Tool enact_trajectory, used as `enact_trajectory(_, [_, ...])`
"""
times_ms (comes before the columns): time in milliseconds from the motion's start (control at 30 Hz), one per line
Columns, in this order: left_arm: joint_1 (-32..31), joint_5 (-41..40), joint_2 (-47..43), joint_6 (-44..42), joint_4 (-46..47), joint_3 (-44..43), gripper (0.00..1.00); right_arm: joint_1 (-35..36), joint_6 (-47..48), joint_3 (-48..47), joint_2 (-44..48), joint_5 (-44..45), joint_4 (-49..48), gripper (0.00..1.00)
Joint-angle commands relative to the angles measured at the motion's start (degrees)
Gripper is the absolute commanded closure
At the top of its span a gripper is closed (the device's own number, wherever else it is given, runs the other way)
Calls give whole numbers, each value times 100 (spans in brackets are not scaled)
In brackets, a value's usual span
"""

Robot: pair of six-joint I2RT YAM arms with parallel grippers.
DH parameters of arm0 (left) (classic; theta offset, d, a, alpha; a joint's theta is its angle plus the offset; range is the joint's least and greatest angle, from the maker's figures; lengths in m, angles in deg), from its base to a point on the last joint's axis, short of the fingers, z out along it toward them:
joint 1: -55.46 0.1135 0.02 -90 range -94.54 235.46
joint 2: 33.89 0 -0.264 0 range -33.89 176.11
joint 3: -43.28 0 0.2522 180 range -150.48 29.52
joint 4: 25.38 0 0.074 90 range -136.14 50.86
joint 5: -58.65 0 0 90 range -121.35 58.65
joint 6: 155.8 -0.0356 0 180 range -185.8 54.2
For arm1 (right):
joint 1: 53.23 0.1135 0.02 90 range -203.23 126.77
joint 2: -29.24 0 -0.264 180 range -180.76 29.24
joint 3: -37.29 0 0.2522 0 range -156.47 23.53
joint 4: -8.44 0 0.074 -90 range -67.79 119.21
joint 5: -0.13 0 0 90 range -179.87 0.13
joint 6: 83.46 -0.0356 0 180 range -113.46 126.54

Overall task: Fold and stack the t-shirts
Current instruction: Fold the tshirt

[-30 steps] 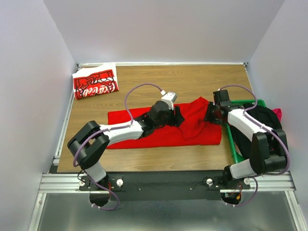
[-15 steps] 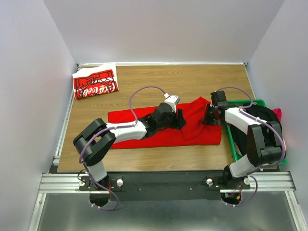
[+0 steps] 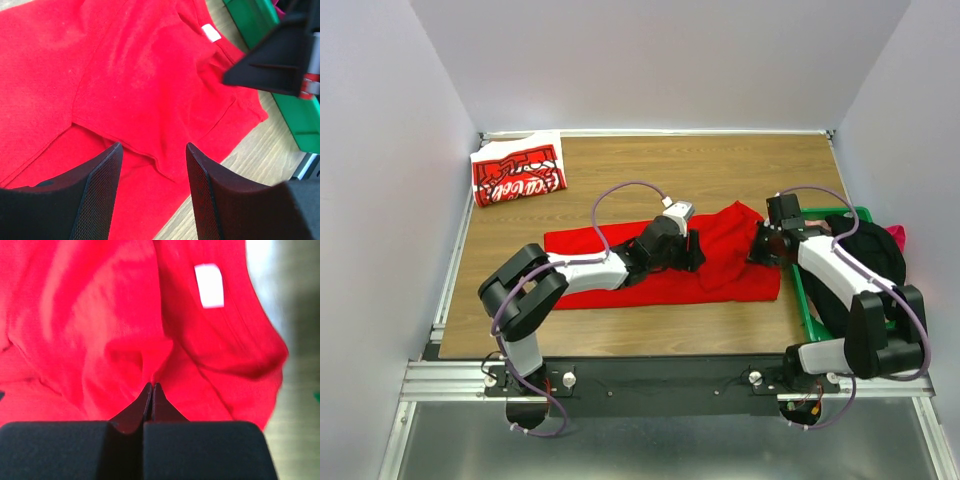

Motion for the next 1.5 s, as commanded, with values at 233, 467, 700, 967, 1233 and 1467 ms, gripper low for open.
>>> enact_trajectory(233, [-24, 90, 138, -233, 6, -164, 39, 105, -707, 388, 700, 2, 1092, 99])
enact_trajectory(467, [-24, 142, 129, -400, -20, -261, 39, 342, -1085, 405, 823, 318, 1408, 99])
enact_trajectory(700, [-24, 590, 164, -216, -3, -50, 40, 378, -1173, 361, 691, 696, 1400, 99])
enact_trajectory(967, [-191, 793, 374, 57, 111, 152, 46, 378, -1121, 361, 629, 811, 1347, 99])
enact_trajectory(1233, [-332, 810, 665, 153, 6, -41, 47, 386, -1059, 370, 665, 758, 1286, 99])
enact_trajectory(1467, [-420, 889, 946, 206, -126, -269, 47, 386, -1015, 379, 682, 705, 1268, 99])
